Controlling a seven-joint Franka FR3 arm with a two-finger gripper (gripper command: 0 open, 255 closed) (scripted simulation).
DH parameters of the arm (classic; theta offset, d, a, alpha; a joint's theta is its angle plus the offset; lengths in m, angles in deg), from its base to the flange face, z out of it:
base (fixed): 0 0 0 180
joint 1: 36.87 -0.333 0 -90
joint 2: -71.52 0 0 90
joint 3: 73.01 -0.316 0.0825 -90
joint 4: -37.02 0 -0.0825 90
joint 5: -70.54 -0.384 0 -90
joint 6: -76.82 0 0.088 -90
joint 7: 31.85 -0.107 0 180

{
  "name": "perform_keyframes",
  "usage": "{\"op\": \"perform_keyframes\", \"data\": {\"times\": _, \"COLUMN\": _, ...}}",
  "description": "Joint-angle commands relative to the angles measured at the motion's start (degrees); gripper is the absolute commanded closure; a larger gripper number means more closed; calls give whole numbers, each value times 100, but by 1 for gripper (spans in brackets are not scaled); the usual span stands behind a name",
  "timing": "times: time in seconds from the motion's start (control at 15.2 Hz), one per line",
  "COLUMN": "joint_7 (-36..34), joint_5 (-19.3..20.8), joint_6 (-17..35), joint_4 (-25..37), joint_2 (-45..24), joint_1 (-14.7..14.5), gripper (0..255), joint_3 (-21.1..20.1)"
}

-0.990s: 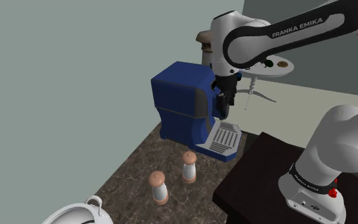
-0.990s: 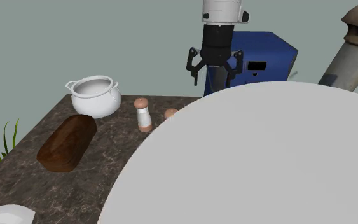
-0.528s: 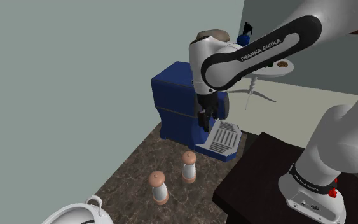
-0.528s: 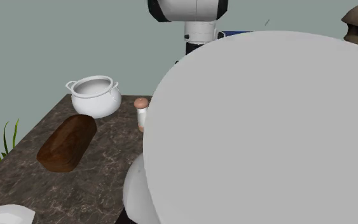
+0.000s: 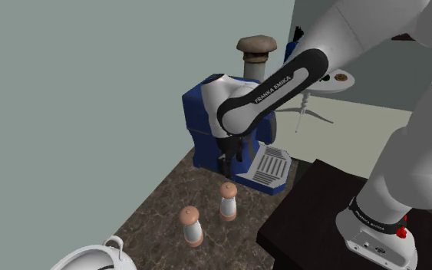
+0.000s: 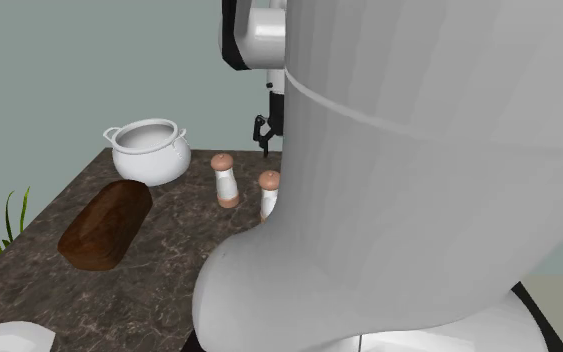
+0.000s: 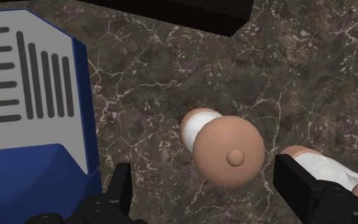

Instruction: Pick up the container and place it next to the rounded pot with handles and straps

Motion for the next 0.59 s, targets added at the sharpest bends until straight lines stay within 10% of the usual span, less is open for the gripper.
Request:
{"op": "perform_keyframes", "data": {"times": 0.0, "joint_7": -217, "joint_5": 134, "joint_6": 186, "joint_4": 318, "joint_2": -545, "joint_1": -92, "gripper": 0, "joint_3": -78}}
{"op": "perform_keyframes", "data": {"times": 0.53, "joint_7": -515, "joint_5": 402, "joint_6": 738, "joint_4": 569, "joint_2": -1423, "joint_1": -274, "gripper": 0, "joint_3": -86}}
